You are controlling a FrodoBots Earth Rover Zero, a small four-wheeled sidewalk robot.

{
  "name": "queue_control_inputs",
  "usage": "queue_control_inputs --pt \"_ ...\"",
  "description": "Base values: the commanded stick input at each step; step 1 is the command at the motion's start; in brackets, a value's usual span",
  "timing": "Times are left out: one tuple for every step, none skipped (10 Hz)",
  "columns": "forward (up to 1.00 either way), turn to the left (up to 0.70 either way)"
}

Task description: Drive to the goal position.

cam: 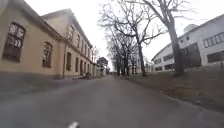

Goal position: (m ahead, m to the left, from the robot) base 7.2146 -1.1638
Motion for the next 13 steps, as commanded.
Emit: queue_control_inputs --pt "1.00 0.00" --pt "1.00 0.00" --pt "1.00 0.00" --pt "1.00 0.00" --pt "1.00 0.00" --pt "1.00 0.00" --pt "1.00 0.00" --pt "1.00 0.00" --pt "1.00 0.00" --pt "1.00 0.00" --pt "1.00 0.00" --pt "1.00 0.00" --pt "1.00 0.00"
